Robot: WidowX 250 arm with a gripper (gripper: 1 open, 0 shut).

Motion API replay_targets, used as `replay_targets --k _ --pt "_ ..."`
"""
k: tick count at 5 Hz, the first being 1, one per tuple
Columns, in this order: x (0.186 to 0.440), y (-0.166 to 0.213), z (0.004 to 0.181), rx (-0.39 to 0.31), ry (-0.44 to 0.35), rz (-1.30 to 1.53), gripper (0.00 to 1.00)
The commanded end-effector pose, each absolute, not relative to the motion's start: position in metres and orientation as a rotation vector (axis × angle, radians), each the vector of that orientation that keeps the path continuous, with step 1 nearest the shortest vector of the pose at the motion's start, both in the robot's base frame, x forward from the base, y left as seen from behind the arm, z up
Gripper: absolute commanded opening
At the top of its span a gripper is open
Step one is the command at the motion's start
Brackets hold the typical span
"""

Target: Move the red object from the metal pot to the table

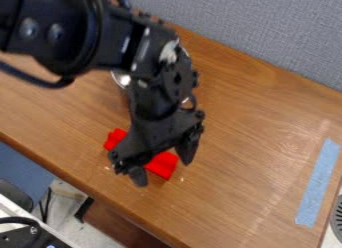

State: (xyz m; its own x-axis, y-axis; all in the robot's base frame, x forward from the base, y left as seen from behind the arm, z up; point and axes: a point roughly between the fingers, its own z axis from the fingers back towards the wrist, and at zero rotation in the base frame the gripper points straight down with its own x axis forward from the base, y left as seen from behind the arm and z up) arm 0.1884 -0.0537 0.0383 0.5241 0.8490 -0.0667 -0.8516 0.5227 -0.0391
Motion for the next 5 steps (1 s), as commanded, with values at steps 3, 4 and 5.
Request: replay_targets --k 3,4,5 --pt "0.173 -0.029 -0.033 -0.086 0.025 0.993 1.00" --pt "0.176 -0.023 -0.054 -0.097 0.068 1.141 1.00" --pt "0.176 -0.015 -0.054 -0.075 0.080 1.264 1.00"
